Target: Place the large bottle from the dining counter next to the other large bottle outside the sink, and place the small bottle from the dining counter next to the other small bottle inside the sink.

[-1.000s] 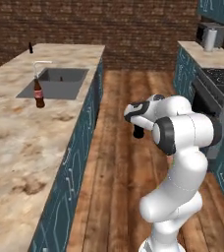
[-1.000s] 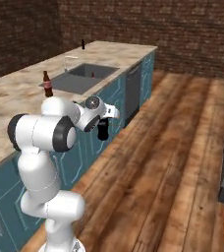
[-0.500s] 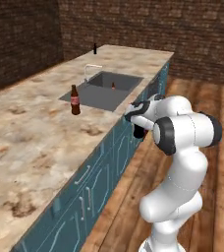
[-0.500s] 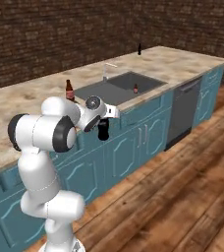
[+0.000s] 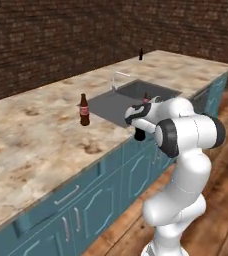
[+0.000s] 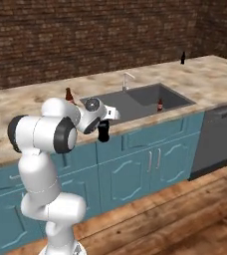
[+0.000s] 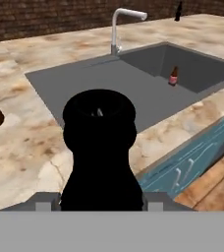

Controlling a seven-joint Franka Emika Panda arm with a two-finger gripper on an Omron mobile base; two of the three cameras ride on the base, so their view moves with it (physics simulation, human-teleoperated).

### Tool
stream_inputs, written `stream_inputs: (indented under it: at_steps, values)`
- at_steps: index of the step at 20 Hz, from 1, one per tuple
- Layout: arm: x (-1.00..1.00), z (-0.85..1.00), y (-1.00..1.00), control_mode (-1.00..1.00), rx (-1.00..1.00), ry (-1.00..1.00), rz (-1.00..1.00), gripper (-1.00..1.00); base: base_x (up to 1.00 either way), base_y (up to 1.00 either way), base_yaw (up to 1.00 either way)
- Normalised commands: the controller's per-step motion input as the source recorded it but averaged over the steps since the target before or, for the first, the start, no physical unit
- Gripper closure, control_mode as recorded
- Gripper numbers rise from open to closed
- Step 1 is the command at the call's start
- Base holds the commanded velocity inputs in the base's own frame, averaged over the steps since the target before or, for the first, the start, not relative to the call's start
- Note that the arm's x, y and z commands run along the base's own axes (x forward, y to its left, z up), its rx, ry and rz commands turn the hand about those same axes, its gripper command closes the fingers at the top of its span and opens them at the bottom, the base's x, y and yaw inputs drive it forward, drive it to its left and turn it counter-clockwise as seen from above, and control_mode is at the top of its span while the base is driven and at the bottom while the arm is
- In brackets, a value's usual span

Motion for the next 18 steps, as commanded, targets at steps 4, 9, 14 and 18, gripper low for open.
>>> stream_inputs:
  at_steps: [4, 9, 14, 18]
  values:
    - [0.00, 0.00, 0.00, 1.00, 0.00, 0.00, 0.00, 1.00, 0.58, -0.89, 0.55]
    - [0.00, 0.00, 0.00, 1.00, 0.00, 0.00, 0.00, 1.00, 0.32, -0.88, 0.58]
    - [0.00, 0.00, 0.00, 1.00, 0.00, 0.00, 0.00, 1.00, 0.12, -0.67, 0.61]
    - [0.00, 0.00, 0.00, 1.00, 0.00, 0.00, 0.00, 1.00, 0.00, -0.56, 0.60]
